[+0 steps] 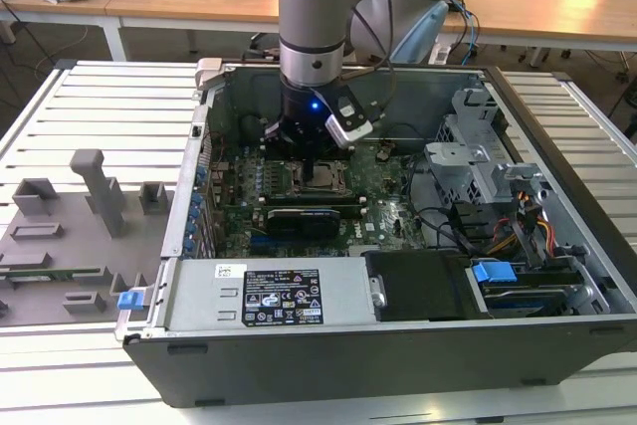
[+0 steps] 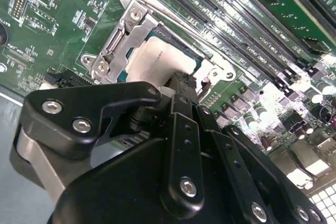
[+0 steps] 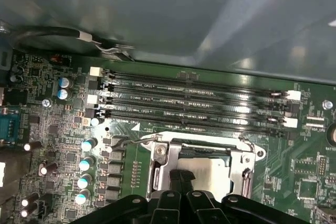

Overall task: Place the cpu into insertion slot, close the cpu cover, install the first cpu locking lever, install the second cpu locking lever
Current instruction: 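Close the cpu cover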

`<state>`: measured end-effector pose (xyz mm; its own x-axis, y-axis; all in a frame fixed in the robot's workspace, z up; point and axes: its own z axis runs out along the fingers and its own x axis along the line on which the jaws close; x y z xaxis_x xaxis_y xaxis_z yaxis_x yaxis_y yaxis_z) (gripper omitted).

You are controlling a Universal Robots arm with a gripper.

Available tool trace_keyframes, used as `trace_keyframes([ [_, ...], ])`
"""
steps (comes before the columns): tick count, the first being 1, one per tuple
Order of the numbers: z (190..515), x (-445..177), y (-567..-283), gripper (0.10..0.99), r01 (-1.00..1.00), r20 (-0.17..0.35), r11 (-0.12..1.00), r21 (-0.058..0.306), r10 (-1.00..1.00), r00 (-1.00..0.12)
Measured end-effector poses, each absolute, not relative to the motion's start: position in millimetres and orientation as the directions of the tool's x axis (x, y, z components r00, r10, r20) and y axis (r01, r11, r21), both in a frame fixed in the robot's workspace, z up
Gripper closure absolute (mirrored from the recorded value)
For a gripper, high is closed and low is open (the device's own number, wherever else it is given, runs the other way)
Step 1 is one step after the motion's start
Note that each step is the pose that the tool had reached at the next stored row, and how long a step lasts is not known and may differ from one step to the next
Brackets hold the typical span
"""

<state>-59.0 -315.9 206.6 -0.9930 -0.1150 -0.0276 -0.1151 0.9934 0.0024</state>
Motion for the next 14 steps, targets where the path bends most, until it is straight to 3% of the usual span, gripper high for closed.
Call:
trace_keyframes([
  [14,214.7,-57.7,-310.9,0.98,-0.141,-0.028,0.99,0.005,-0.141,-0.99],
])
